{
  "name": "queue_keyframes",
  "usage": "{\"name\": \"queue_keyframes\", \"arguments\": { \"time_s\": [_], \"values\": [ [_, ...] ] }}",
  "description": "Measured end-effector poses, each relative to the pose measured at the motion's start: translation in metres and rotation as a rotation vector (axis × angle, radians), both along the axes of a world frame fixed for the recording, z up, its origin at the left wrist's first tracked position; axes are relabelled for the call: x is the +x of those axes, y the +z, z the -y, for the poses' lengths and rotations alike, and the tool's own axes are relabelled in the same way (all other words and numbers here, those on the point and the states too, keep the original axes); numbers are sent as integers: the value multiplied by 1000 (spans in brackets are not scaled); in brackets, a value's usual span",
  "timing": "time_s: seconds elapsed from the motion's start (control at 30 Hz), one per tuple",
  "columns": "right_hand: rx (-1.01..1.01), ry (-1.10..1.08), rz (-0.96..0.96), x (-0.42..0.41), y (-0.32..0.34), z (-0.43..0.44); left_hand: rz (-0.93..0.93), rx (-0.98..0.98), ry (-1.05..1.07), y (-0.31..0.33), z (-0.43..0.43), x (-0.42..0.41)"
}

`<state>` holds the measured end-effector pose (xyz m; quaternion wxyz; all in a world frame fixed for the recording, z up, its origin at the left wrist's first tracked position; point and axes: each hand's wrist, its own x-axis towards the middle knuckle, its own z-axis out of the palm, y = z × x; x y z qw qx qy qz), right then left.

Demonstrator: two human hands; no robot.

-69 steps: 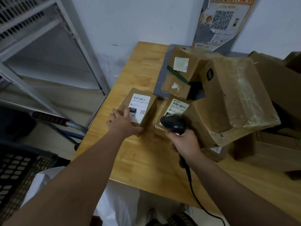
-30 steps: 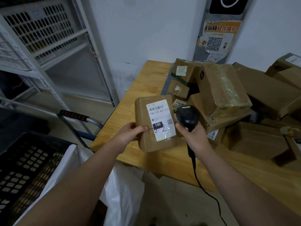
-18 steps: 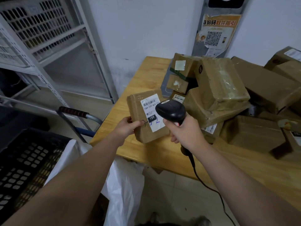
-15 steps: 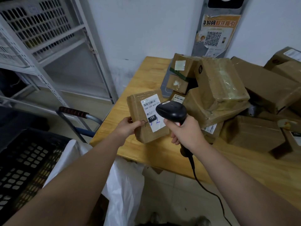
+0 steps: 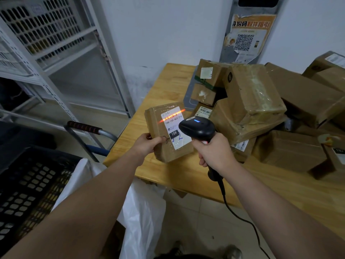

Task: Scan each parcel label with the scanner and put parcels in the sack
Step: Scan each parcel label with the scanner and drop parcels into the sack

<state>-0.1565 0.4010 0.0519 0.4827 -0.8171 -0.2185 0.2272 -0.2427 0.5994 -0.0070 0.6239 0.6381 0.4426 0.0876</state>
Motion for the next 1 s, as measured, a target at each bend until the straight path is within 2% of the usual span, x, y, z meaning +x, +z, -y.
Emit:
{"name": "queue_keyframes", "arguments": {
  "time_s": [0.37, 0.57, 0.8, 1.0],
  "values": [
    [25, -30, -35, -3, -1, 5, 13, 14, -23, 0, 9, -4],
    [64, -3, -17, -4, 3, 16, 56, 85, 7, 3, 37, -15],
    [49, -33, -147, -19, -19, 58, 88, 164, 151, 18, 94, -55],
    [-31, 45, -267, -62, -56, 76, -29, 247, 210, 5, 129, -126]
  ]
}}
